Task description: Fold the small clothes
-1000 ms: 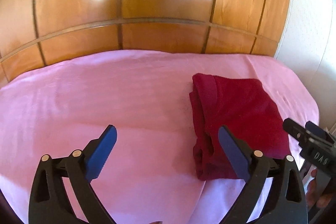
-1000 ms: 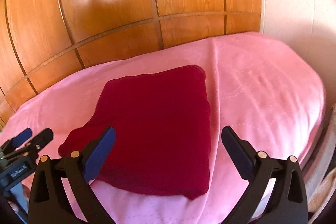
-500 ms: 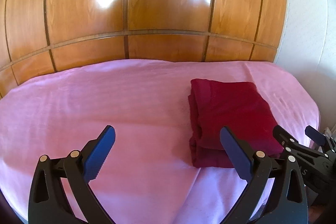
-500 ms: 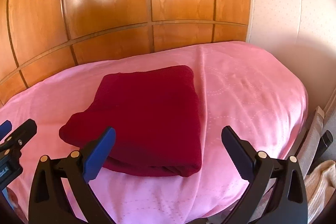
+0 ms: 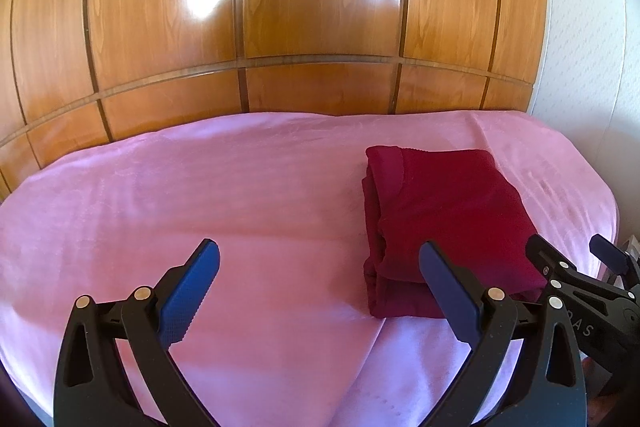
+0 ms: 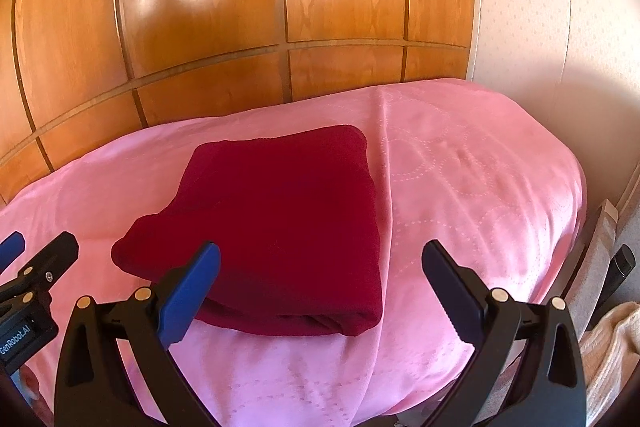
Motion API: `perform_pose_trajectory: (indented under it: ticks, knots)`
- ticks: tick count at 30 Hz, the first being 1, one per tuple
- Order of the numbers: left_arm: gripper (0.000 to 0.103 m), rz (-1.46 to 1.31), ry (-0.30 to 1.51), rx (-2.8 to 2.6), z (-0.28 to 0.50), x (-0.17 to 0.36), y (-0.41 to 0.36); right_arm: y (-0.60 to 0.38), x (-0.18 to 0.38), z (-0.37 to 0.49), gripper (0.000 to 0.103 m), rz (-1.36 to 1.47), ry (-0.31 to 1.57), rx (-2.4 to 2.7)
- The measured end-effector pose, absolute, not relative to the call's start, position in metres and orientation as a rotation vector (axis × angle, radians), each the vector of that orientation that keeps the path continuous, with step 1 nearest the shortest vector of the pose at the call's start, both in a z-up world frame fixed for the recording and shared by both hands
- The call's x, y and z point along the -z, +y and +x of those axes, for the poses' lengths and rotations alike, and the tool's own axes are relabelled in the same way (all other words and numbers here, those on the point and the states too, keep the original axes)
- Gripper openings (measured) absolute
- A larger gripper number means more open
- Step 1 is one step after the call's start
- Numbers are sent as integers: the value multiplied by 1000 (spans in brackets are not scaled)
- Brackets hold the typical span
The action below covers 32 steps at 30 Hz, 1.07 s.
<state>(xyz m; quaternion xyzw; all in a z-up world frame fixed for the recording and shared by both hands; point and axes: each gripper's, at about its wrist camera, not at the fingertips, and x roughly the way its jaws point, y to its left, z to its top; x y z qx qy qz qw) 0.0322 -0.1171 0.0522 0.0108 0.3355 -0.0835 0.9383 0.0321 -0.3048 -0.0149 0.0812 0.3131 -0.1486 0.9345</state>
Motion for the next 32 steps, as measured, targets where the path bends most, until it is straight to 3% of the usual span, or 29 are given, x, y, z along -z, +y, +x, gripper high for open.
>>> perform_pose_trajectory:
  ticks: [22,32]
  knots:
    - [99,-4,637,159,26,-59,-112,-299,16,35,101,148,636,286]
    - [99,-11,695,132,34,-44,-108,-296,13,40,101,143,635,285]
